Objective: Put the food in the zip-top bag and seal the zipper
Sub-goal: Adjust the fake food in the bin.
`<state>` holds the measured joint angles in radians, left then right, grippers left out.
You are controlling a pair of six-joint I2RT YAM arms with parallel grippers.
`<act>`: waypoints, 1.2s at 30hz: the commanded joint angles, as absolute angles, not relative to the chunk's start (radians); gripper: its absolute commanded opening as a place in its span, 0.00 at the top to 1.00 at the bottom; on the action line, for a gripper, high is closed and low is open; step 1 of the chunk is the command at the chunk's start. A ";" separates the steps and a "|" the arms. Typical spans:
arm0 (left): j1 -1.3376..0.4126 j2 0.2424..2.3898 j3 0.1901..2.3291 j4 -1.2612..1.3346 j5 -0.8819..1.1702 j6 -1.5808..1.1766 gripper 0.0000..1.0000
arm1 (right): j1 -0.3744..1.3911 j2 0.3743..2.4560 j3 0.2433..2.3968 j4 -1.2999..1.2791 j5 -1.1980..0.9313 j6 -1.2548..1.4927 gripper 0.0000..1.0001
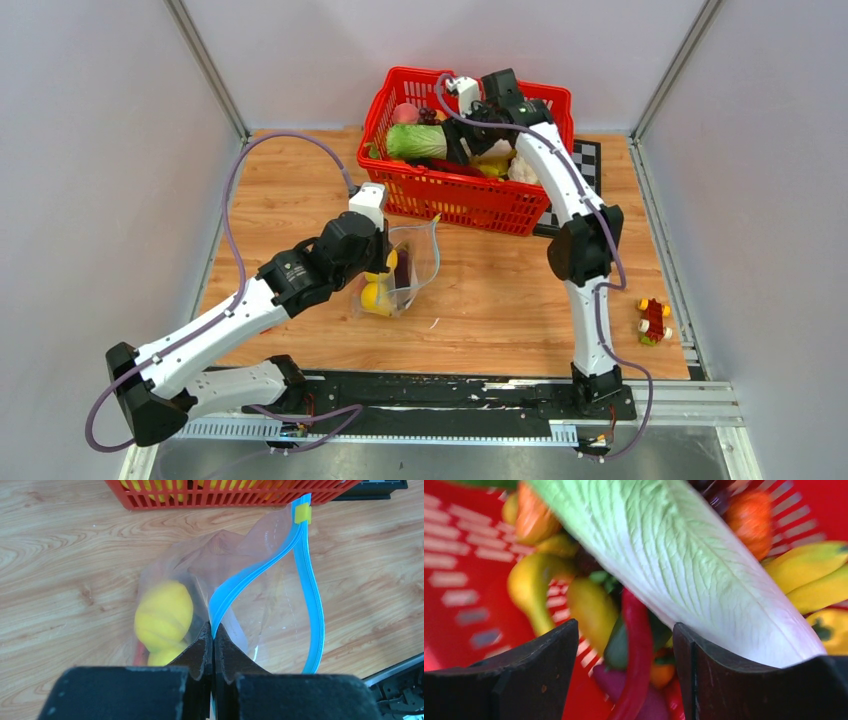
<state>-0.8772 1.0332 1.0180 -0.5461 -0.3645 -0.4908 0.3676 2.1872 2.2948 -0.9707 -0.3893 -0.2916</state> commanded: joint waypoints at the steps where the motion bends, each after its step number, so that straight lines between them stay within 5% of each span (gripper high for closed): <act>1: -0.879 1.032 1.041 -0.524 -0.358 -0.483 1.00 | 0.358 2.346 2.502 -0.936 -0.137 -0.232 0.29; 7: -0.879 1.009 1.031 -0.534 -0.380 -0.489 1.00 | 0.284 2.194 2.286 -0.599 0.034 -0.084 0.22; 11: -0.879 1.014 1.032 -0.530 -0.381 -0.489 1.00 | 0.232 2.117 2.287 -0.621 -0.157 -0.072 0.20; 19: -0.879 1.024 1.028 -0.517 -0.362 -0.489 1.00 | 0.210 2.073 2.291 -0.796 -0.010 -0.107 0.21; 28: -0.879 1.011 1.027 -0.522 -0.379 -0.489 1.00 | 0.252 2.019 2.218 -0.807 -0.624 -0.131 0.37; 31: -0.879 0.997 1.024 -0.529 -0.402 -0.502 1.00 | 0.313 2.082 2.312 -0.864 -0.543 -0.148 0.40; 36: -0.879 0.969 1.019 -0.530 -0.435 -0.509 1.00 | 0.412 2.197 2.404 -0.754 -0.298 -0.091 0.25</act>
<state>-0.8772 1.0107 1.0176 -0.5510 -0.3874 -0.4946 0.3462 2.1075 2.3062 -0.8429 -0.4500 -0.1265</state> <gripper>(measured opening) 0.009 0.707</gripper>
